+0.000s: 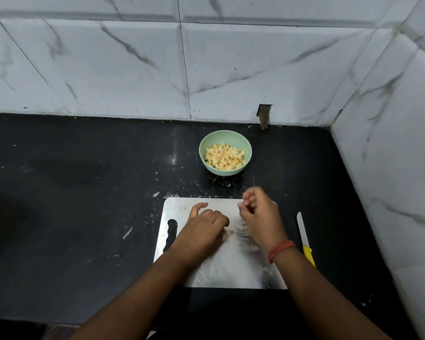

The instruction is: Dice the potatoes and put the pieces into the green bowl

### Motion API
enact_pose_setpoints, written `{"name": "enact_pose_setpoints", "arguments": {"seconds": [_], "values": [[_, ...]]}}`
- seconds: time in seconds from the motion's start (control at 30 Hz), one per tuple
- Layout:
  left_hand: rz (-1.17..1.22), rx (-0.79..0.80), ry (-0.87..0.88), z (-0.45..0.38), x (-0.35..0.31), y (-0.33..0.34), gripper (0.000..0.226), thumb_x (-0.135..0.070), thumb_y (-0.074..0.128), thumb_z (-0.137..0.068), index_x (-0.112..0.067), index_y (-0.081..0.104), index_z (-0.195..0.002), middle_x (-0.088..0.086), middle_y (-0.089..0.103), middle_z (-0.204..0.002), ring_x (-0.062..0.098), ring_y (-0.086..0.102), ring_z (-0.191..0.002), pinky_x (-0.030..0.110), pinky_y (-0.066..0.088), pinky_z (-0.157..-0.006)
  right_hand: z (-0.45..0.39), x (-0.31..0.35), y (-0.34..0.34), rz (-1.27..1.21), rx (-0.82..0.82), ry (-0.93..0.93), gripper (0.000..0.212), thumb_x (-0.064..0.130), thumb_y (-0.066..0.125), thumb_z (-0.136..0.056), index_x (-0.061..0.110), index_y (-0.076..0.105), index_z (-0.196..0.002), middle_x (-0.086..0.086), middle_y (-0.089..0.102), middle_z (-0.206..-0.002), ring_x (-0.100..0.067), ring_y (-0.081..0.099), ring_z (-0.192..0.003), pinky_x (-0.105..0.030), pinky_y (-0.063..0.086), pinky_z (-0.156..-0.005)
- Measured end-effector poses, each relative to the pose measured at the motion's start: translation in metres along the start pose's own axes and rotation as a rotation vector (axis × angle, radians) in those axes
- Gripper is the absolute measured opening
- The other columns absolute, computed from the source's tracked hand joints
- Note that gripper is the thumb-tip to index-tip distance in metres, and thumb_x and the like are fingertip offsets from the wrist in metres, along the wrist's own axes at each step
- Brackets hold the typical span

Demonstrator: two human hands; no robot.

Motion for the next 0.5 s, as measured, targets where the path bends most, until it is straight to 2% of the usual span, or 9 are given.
{"name": "enact_pose_setpoints", "arguments": {"seconds": [0.03, 0.1, 0.2, 0.27, 0.37, 0.43, 0.5], "values": [[0.057, -0.037, -0.024, -0.007, 0.001, -0.009, 0.009, -0.025, 0.062, -0.089, -0.021, 0.058, -0.095, -0.006, 0.061, -0.087, 0.017, 0.058, -0.083, 0.049, 0.037, -0.109, -0.011, 0.007, -0.004, -0.045, -0.055, -0.002, 0.018, 0.007, 0.067, -0.085, 0.020, 0.056, -0.091, 0.001, 0.056, -0.081, -0.009, 0.053, -0.071, -0.028, 0.052, -0.068], [0.105, -0.128, -0.096, -0.032, 0.008, -0.030, 0.013, -0.033, 0.054, -0.094, -0.022, 0.060, -0.094, -0.008, 0.060, -0.088, 0.015, 0.057, -0.086, 0.045, 0.033, -0.110, -0.037, 0.025, -0.011, -0.118, -0.138, -0.033, 0.019, 0.001, 0.065, -0.083, 0.017, 0.057, -0.089, -0.002, 0.056, -0.084, -0.014, 0.055, -0.073, -0.032, 0.054, -0.069], [0.029, -0.234, -0.117, -0.081, 0.024, -0.056, 0.007, -0.027, 0.065, -0.093, -0.020, 0.063, -0.092, -0.006, 0.061, -0.089, 0.017, 0.057, -0.090, 0.044, 0.032, -0.107, -0.081, 0.055, -0.017, -0.066, -0.215, -0.171, 0.022, -0.005, 0.060, -0.080, 0.012, 0.060, -0.094, -0.001, 0.054, -0.090, -0.013, 0.055, -0.075, -0.028, 0.052, -0.073], [-0.060, -0.202, -0.126, -0.111, 0.038, -0.063, 0.010, -0.015, 0.067, -0.087, -0.018, 0.066, -0.097, -0.002, 0.063, -0.094, 0.022, 0.059, -0.096, 0.047, 0.032, -0.108, -0.112, 0.064, -0.012, 0.047, -0.153, -0.224, 0.024, -0.003, 0.058, -0.082, 0.015, 0.059, -0.099, 0.001, 0.056, -0.090, -0.014, 0.057, -0.077, -0.032, 0.054, -0.076], [-0.155, -0.025, -0.191, -0.131, 0.059, -0.058, 0.023, -0.016, 0.067, -0.088, -0.016, 0.070, -0.111, 0.002, 0.063, -0.111, 0.029, 0.056, -0.110, 0.055, 0.023, -0.117, -0.139, 0.056, 0.001, 0.279, 0.056, -0.154, 0.024, 0.006, 0.054, -0.086, 0.023, 0.057, -0.103, 0.003, 0.065, -0.087, -0.018, 0.063, -0.082, -0.039, 0.056, -0.078], [-0.120, -0.022, -0.219, -0.132, 0.066, -0.055, 0.028, -0.018, 0.067, -0.090, -0.018, 0.070, -0.118, 0.001, 0.064, -0.116, 0.028, 0.056, -0.114, 0.056, 0.019, -0.119, -0.142, 0.050, -0.002, 0.228, -0.003, -0.110, 0.021, 0.009, 0.054, -0.088, 0.025, 0.057, -0.101, 0.005, 0.066, -0.088, -0.015, 0.064, -0.084, -0.037, 0.056, -0.079], [-0.052, -0.105, -0.224, -0.123, 0.067, -0.056, 0.025, -0.023, 0.067, -0.093, -0.020, 0.069, -0.118, -0.002, 0.067, -0.115, 0.025, 0.057, -0.113, 0.055, 0.019, -0.120, -0.135, 0.049, -0.009, 0.149, -0.087, -0.107, 0.018, 0.008, 0.056, -0.088, 0.022, 0.059, -0.098, 0.008, 0.065, -0.088, -0.008, 0.063, -0.084, -0.034, 0.056, -0.079]]}}
Point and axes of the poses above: each hand's wrist, its own z-axis away from the middle knuckle, its own y-axis out of the palm, x = y × z, the point moved 3 cm from there along -z, towards the middle knuckle
